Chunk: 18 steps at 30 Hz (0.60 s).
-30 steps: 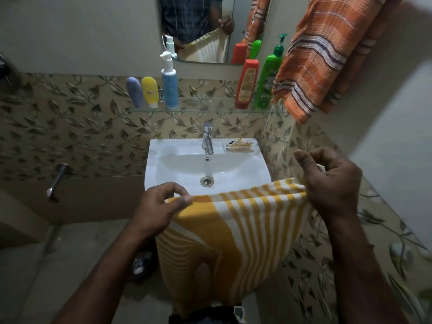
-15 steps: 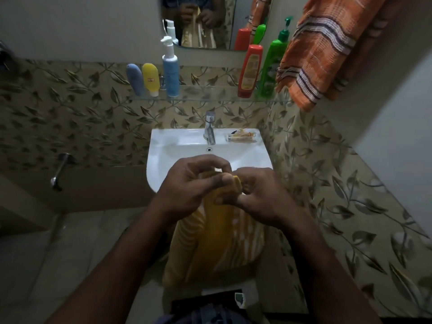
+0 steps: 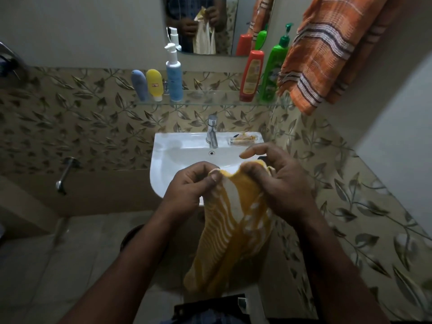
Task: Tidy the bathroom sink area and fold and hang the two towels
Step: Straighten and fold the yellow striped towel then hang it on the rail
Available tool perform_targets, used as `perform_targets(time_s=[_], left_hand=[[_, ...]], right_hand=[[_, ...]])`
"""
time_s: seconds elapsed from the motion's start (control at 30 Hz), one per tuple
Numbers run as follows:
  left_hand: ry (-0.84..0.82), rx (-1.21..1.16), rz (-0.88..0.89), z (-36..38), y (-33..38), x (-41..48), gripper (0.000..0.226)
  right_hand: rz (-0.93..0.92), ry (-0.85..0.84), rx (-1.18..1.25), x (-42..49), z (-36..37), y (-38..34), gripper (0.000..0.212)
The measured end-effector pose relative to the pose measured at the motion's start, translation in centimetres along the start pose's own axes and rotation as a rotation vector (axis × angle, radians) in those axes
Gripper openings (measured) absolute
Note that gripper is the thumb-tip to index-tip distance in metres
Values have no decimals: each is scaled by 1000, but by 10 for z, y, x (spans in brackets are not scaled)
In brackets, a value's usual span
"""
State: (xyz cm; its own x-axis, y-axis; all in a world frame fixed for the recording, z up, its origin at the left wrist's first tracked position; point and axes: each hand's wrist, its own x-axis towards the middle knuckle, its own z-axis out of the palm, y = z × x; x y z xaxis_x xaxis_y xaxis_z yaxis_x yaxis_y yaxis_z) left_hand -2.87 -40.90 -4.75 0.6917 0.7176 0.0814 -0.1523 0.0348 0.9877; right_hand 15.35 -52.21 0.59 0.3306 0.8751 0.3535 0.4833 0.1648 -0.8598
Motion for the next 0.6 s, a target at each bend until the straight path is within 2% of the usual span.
perform_targets(time_s=[0.07, 0.13, 0.23, 0.3, 0.4, 0.53, 0.6], left_hand=[[-15, 45, 48, 2, 8, 4, 15], [-46, 105, 92, 7, 15, 9, 17], [-38, 70, 110, 14, 22, 13, 17], [-46, 34, 48, 17, 26, 15, 22], [-142, 37, -50, 17, 33, 20, 33], [-122, 26, -28, 12, 46, 28, 19], [-70, 0, 15, 12, 58, 34, 15]], right_hand=[[23, -70, -129, -1, 7, 0, 39], [-39, -101, -244, -1, 15, -2, 45], [-88, -3, -199, 4, 13, -5, 40], [-110, 44, -164, 9, 8, -6, 31], [-152, 107, -175, 19, 1, -7, 20], [-138, 224, -29, 33, -12, -13, 11], [-151, 207, 11, 40, -16, -21, 4]])
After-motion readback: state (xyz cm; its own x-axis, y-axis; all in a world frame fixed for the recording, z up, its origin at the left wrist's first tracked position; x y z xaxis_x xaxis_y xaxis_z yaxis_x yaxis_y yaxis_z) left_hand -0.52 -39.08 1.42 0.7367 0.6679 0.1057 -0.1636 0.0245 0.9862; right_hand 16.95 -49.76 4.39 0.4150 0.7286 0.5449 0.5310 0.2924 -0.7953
